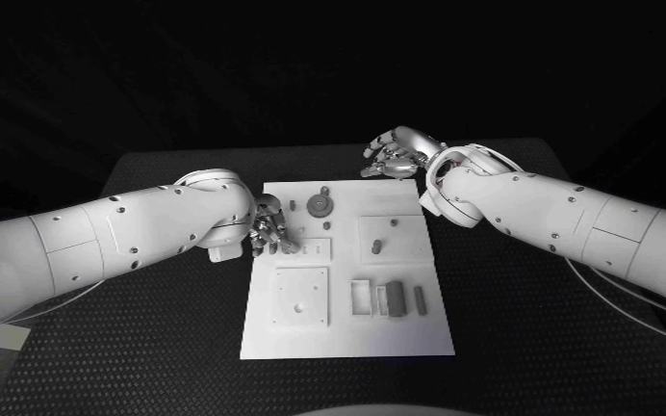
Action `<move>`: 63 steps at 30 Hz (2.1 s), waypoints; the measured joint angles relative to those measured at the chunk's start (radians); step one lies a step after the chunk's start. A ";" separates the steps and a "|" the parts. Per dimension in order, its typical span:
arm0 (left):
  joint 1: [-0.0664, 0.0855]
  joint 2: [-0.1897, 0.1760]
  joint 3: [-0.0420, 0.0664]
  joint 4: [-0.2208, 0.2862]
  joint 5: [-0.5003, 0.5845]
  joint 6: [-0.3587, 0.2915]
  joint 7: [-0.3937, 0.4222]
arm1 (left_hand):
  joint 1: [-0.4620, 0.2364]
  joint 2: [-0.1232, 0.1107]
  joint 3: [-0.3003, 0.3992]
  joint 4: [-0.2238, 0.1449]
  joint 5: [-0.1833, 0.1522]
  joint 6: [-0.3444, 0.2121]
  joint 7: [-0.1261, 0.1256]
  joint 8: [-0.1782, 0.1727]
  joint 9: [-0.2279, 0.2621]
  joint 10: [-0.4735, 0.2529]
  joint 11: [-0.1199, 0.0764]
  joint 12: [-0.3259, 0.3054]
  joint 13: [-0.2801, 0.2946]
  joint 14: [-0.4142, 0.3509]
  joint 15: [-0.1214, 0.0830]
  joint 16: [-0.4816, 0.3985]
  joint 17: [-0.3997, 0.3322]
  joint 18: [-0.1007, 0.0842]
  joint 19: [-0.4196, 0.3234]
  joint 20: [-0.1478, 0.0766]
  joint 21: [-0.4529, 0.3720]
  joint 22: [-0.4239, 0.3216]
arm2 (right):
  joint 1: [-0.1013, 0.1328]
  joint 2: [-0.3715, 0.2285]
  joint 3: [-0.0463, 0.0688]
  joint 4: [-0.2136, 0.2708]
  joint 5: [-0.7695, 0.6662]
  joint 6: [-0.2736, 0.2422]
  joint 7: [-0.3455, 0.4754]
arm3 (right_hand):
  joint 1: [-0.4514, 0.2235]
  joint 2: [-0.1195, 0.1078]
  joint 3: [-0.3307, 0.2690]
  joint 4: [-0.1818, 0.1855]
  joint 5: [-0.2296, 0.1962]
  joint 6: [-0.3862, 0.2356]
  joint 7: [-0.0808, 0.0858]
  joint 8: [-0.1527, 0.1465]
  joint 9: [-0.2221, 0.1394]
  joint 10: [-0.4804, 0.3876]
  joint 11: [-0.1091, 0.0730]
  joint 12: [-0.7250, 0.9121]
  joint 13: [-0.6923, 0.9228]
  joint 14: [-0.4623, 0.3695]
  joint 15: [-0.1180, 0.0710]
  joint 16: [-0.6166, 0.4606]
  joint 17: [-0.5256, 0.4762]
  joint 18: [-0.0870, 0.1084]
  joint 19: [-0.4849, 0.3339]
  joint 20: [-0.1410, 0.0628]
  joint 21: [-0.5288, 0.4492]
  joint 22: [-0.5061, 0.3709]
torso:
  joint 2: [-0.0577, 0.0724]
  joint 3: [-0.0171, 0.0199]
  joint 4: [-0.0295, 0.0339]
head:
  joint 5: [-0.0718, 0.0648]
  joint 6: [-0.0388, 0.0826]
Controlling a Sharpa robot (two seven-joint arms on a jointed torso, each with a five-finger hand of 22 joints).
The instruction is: Assemble the parts on the task board
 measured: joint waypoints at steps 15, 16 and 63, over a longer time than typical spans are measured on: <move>0.000 0.018 -0.001 -0.024 0.155 -0.036 -0.007 | 0.002 -0.002 0.017 0.009 -0.008 0.009 -0.009 0.000 -0.009 0.002 -0.002 0.010 0.011 0.005 -0.001 0.009 0.007 0.000 0.005 -0.001 0.014 0.000 | 0.000 -0.001 0.000 0.001 0.000 0.002 -0.002 | -0.004 -0.004 0.000 0.000 0.000 -0.003 -0.001 0.000 0.000 0.000 0.000 0.000 0.000 0.000 0.000 0.000 -0.001 0.000 0.003 0.000 0.000 0.000 | 0.000 0.0018 -0.0004 | 0.002 0.000; 0.000 0.020 -0.001 -0.026 0.164 -0.035 -0.009 | 0.002 -0.002 0.018 0.009 -0.008 0.010 -0.009 0.000 -0.009 0.002 -0.002 0.010 0.012 0.005 -0.001 0.012 0.007 0.000 0.005 -0.001 0.017 0.000 | 0.000 -0.001 0.000 0.001 0.000 0.002 -0.002 | -0.004 -0.004 0.000 0.000 0.000 -0.003 -0.001 0.000 0.000 0.000 0.000 0.000 0.000 0.000 0.000 0.000 -0.001 0.000 0.003 0.000 0.000 0.000 | 0.000 0.0018 -0.0004 | 0.002 -0.001; -0.008 0.066 -0.002 -0.038 0.067 -0.054 -0.043 | -0.157 0.004 0.035 0.002 0.228 0.048 -0.037 -0.002 0.034 0.043 -0.027 0.046 0.068 0.038 -0.031 0.071 0.045 -0.001 0.003 -0.026 0.150 0.000 | 0.000 0.000 0.000 0.001 0.000 0.004 -0.004 | -0.004 -0.004 0.000 0.000 0.000 -0.003 0.000 0.000 -0.002 -0.004 0.004 0.000 0.000 0.000 0.000 0.000 -0.001 0.000 -0.003 -0.002 0.000 0.000 | 0.000 0.0015 -0.0008 | 0.002 -0.012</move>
